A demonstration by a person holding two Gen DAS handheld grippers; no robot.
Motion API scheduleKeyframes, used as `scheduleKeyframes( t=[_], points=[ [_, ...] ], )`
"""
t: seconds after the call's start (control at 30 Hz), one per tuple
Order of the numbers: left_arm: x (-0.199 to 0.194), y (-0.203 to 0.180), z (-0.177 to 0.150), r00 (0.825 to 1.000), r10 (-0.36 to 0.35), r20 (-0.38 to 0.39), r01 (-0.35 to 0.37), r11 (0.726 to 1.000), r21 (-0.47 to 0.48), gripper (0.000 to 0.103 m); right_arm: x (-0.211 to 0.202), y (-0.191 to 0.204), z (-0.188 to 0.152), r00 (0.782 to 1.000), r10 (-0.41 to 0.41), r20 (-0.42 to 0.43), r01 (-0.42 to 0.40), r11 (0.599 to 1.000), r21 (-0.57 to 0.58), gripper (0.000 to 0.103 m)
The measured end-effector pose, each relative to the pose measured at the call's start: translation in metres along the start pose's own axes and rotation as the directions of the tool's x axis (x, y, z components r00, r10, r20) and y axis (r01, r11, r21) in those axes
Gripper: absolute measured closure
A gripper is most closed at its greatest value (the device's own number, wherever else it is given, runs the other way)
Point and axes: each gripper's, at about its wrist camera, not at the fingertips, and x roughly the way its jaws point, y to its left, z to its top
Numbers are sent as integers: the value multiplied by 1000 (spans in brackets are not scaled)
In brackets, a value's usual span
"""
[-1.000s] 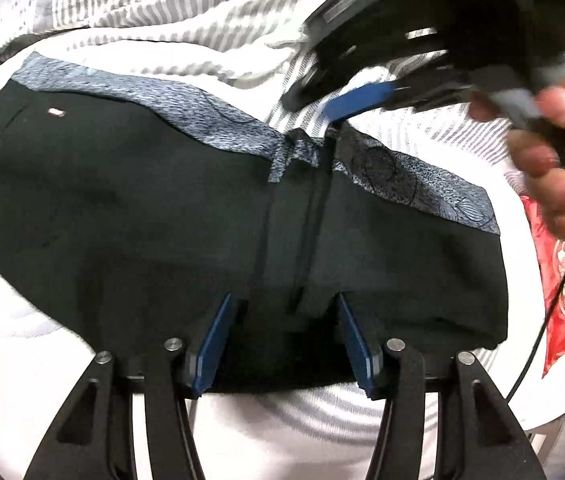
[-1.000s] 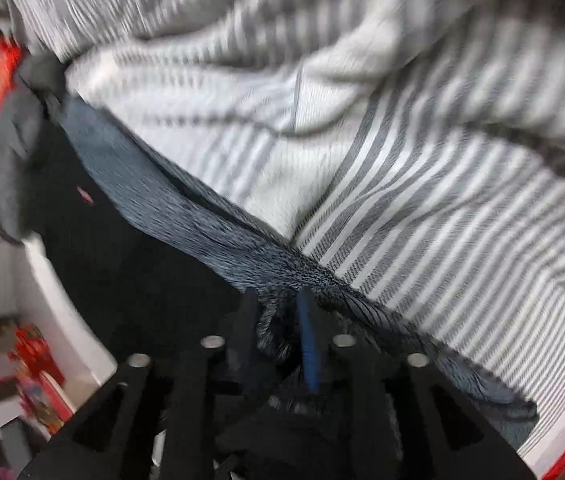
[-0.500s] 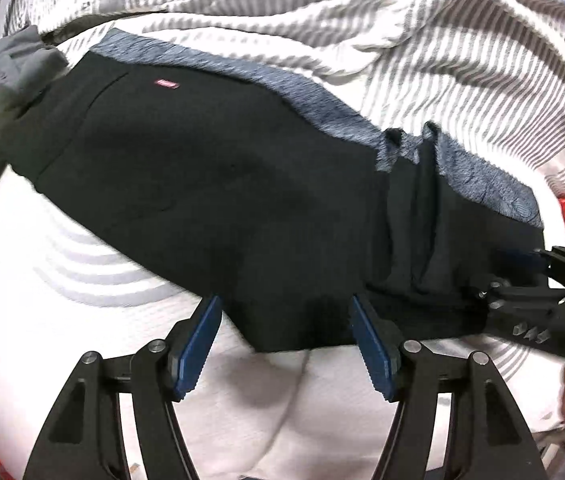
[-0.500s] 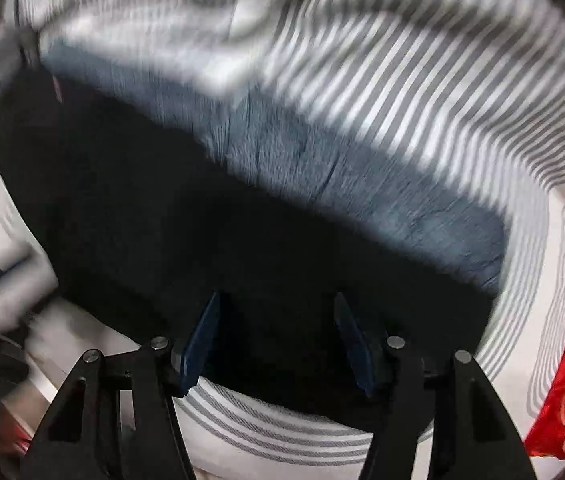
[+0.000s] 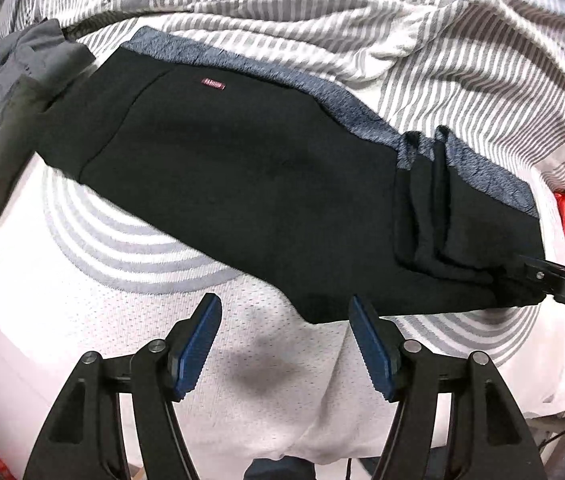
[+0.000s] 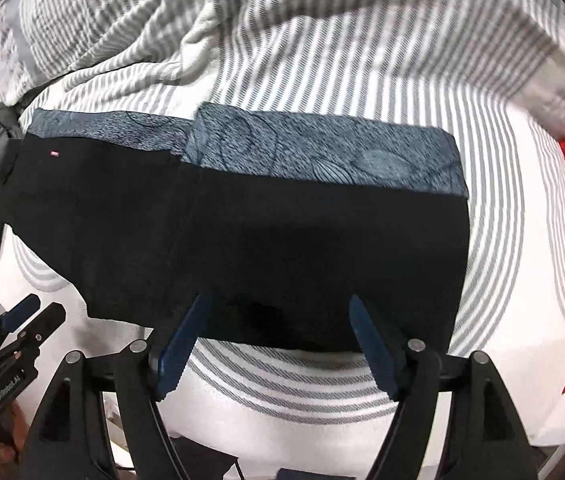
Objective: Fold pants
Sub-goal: 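Grasp the folded trousers' edge with the left gripper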
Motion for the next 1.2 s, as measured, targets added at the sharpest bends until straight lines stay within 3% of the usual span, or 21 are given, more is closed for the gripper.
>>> scheduleKeyframes(
  t=[0.17, 0.33, 0.43, 0.47, 0.57, 0.7, 0.73, 0.8, 0.87, 1.03, 1.2],
  points=[
    [7, 4, -2, 999, -13, -30, 11, 997, -70, 36, 14, 12, -2, 998, -27, 53, 26, 1000, 12, 24],
    [3, 16, 2, 998, -49, -37, 42, 984, -171, 36, 40, 16, 15, 999, -41, 36, 40, 999, 24, 21],
    [0, 28, 11, 999, -48, -22, 42, 971, -237, 36, 55, 21, 18, 999, -45, -6, 45, 998, -42, 11],
    [-2, 33, 15, 999, -40, -12, 35, 965, -260, 36, 59, 25, 18, 999, -29, -16, 28, 996, -82, 0],
    [-12, 52, 26, 999, -2, 32, 13, 938, -346, 36, 66, 37, 14, 996, -86, -20, 81, 980, -179, 0],
    [-26, 84, 36, 994, 15, 104, 34, 888, -459, 35, 65, 33, 12, 998, -63, -8, 61, 981, -182, 0],
    [-30, 92, 38, 992, 29, 126, 35, 877, -479, 31, 65, 33, 12, 998, -61, 1, 60, 980, -190, 0],
    [-35, 107, 40, 985, 62, 162, 29, 863, -505, 12, 63, 32, 7, 998, -62, 27, 66, 975, -213, 0],
    [-40, 124, 38, 976, 85, 202, 36, 848, -529, 12, 62, 31, 4, 997, -62, 39, 69, 974, -216, 0],
    [-32, 168, 42, 982, 93, 165, 18, 821, -570, 12, 57, 30, -7, 993, -96, 67, 106, 978, -177, 0],
    [-22, 206, 49, 985, 35, 168, 66, 823, -563, 12, 46, 36, -8, 990, -134, 41, 138, 986, -94, 0]
  ],
)
